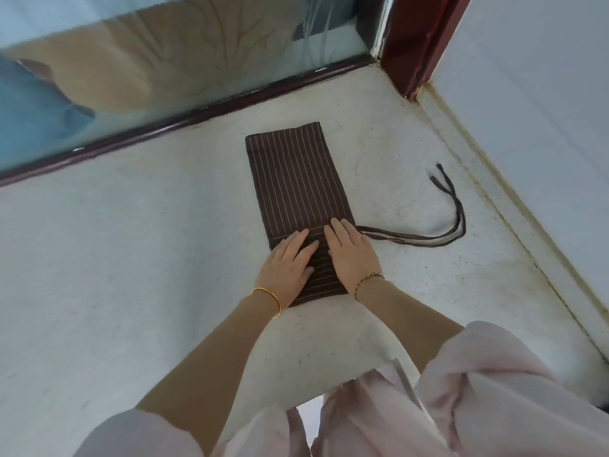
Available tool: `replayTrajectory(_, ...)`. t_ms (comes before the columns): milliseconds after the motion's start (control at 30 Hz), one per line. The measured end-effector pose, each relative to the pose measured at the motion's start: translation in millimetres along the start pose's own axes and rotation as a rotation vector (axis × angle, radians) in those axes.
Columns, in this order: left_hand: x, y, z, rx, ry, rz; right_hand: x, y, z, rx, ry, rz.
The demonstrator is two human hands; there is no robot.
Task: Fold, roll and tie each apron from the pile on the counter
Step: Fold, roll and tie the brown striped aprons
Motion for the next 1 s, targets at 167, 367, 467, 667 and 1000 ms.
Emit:
replayTrajectory(167,43.8,-41.5,32.6,0.350,0.316,0.522,2.9,-2.3,-0.1,0.044,0.005,0.015)
replayTrajectory(367,65.0,-32.9,6.1,0.830,0.323,0.846,4.0,-1.9,1.5,0.052,0.054,0.031)
replayTrajectory(467,61.6,-18.2,6.5,0.576,0.286,0.769,2.9,-0.6,1.4,0.047,0.066,0.032)
replayTrajectory(667,52.0,-5.8,-6.7,0.096,-0.078,0.662,1.4,1.1,0.7,0.030,0.057,0.038)
replayTrajectory(1000,21.1,28.8,6.1,-0.128,-0.198,-0.001,-3.3,9.5,7.2,-0.014,0.055,0.079)
Point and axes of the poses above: each hand's wrist, its own x-axis away from the middle knuckle, its own z-axis out of the back of the hand, y = z × x, the point moved 9 cm from there along -x, towards the middle knuckle, and after that the axes turned 3 degrees about x, right-handed, at the moved point
